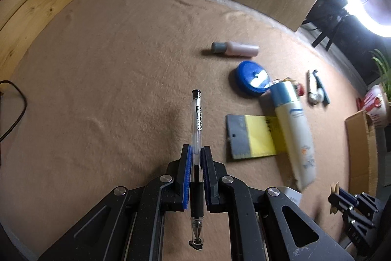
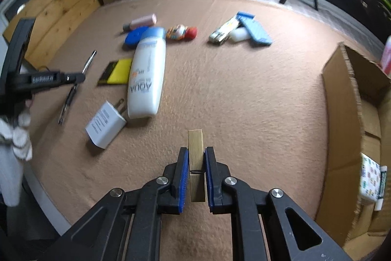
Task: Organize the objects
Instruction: 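Carry the pen and clothespin into the box and open both tools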
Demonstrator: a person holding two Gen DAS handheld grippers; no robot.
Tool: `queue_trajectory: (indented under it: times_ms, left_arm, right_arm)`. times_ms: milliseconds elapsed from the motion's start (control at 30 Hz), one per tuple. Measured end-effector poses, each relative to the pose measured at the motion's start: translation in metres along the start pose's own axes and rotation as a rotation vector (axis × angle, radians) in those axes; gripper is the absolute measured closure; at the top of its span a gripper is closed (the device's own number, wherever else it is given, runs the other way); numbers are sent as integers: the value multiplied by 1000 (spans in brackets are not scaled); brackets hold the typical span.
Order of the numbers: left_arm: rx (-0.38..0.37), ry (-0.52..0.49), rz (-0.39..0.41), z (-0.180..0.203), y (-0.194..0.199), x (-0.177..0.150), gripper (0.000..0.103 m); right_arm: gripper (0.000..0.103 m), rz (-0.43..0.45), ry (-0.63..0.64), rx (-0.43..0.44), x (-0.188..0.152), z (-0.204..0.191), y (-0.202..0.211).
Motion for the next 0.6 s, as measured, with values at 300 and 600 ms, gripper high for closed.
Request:
queue_trajectory:
  times_ms: [300, 600]
  left_arm:
    - [-102, -78, 77, 67, 52, 2, 94]
    - [-241, -242, 88, 193, 70, 1, 94]
  right_arm:
    - [91, 141, -102, 3, 7, 39, 70]
    - [91, 235, -219, -66, -2, 107, 122]
Point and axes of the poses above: each gripper's, at about its wrist camera, not at the fingertips, and y roughly against the way its jaws point, z to its right, x to its top, the point moved 8 cm from there along -y, roughly the way its jaws point, and after that the axes turned 2 degrees about -z, right-handed, at the moved point
